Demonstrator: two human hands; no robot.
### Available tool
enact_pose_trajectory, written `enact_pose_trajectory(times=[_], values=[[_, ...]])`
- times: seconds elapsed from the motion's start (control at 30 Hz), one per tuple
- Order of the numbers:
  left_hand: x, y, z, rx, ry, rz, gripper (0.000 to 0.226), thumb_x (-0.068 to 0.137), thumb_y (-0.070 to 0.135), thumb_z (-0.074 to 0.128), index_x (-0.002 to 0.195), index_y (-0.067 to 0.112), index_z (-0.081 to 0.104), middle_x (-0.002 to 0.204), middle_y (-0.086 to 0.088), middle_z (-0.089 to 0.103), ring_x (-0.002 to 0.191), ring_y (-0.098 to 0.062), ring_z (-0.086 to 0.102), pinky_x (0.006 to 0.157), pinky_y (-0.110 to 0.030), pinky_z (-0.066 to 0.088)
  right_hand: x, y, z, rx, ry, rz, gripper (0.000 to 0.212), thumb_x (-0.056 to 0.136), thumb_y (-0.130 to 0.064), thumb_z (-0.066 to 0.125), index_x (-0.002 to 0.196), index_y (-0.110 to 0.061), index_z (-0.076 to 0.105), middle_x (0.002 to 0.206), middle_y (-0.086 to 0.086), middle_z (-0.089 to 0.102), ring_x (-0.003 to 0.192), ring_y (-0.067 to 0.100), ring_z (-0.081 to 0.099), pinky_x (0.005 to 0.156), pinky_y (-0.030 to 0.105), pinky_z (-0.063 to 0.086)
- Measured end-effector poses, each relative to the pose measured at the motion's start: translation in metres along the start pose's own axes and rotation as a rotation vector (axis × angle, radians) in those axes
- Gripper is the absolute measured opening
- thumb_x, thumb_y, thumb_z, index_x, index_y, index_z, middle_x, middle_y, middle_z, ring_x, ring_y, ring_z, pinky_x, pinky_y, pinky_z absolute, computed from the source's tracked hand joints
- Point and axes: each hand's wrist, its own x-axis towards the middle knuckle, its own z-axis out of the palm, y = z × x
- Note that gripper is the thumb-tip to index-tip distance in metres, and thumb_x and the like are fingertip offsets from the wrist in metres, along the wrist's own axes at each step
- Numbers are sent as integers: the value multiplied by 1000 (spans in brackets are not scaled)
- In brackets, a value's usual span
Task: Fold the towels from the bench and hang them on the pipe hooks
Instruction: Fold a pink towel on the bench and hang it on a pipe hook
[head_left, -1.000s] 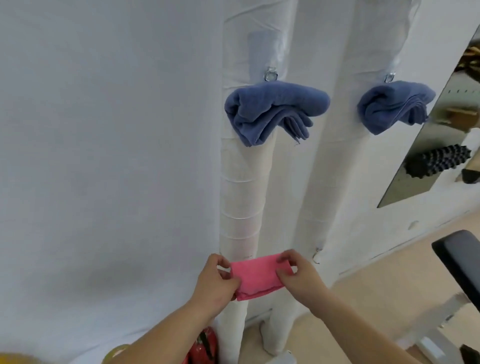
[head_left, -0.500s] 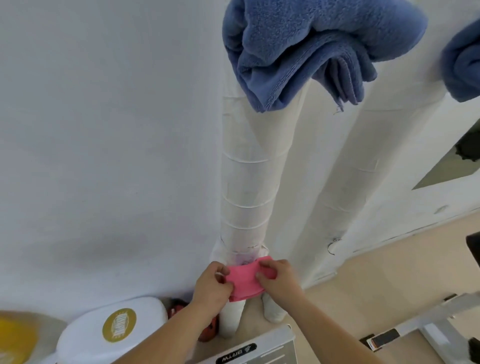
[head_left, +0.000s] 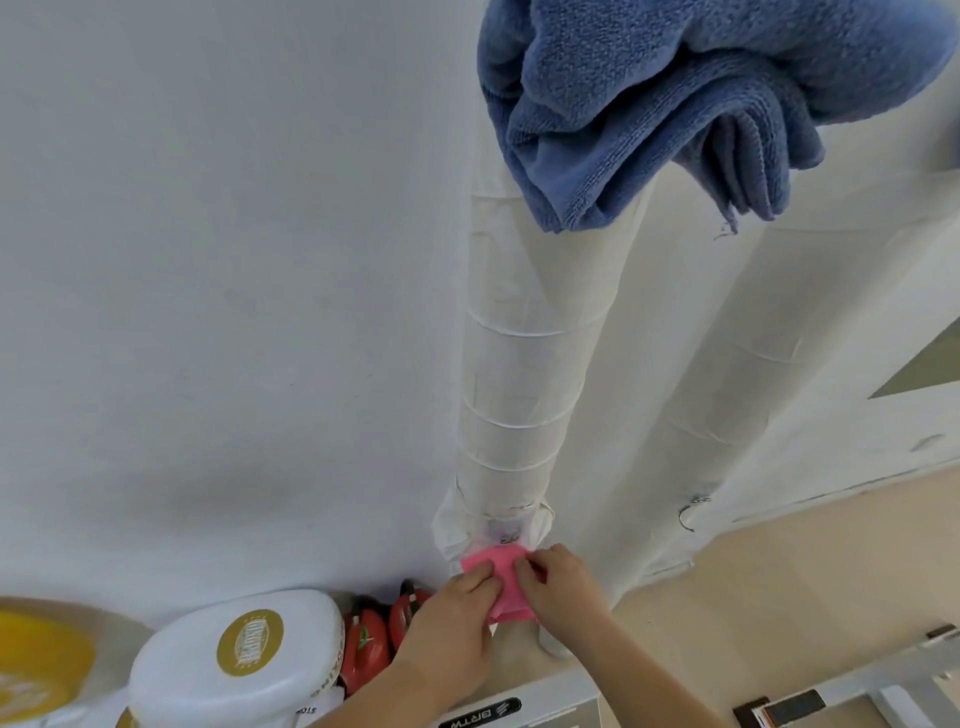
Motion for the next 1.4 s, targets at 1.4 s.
enact_pose_trajectory(times=[1.4], values=[[-107, -12, -43, -474, -104, -206, 23, 93, 16, 67, 114, 25, 72, 104, 9, 75, 95, 0, 69, 93, -19, 52, -201, -31, -5, 493, 217, 168, 25, 98, -23, 60, 89, -45, 69, 91, 0, 76, 88, 16, 70, 84, 33, 57]])
